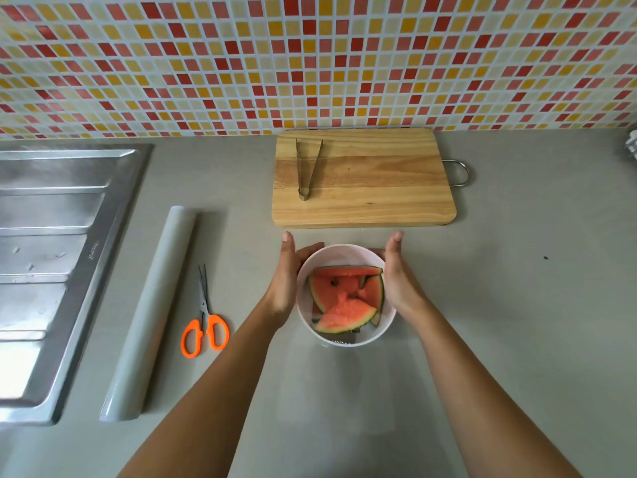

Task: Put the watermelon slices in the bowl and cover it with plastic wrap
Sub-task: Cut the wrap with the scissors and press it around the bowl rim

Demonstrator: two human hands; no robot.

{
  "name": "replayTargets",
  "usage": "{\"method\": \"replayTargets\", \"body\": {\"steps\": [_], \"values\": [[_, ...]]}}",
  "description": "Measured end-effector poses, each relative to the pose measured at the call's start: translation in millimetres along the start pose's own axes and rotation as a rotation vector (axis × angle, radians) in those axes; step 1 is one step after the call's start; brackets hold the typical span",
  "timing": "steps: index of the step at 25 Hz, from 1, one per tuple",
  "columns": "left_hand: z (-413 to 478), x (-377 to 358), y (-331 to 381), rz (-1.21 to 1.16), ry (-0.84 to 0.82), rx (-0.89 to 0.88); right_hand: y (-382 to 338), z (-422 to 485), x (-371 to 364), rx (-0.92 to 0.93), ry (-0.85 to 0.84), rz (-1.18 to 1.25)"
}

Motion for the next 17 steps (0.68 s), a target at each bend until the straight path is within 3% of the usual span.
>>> {"method": "replayTargets", "body": {"steps": [4,8,11,17], "values": [[-12.6,10.1,3.3,-0.006,0.163,0.000,-18.9,-2.5,-7.2,0.085,-0.225,0.207],[-37.3,3.8,-6.1,0.099,0.329,-0.059,-11.8,5.2,-25.5,-0.041,-0.383,0.233],[-46.6,8.7,-2.8,0.256,0.460,-0.098,-4.6,9.4,-26.1,-0.142,-0.359,0.161],[-49.4,9.2,-0.6,0.273,0.508,-0.092,-10.7,11.0,-25.2,-0.134,-0.270,-0.051]]}}
Point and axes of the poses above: each hand's wrist, its own z-axis towards the middle knuckle, its own x-axis out of the back of the hand, y = z × x, the point moved 9 cm from there along z, towards the middle knuckle, and after that the axes turned 15 degrees about -x, right-handed, at the moved point
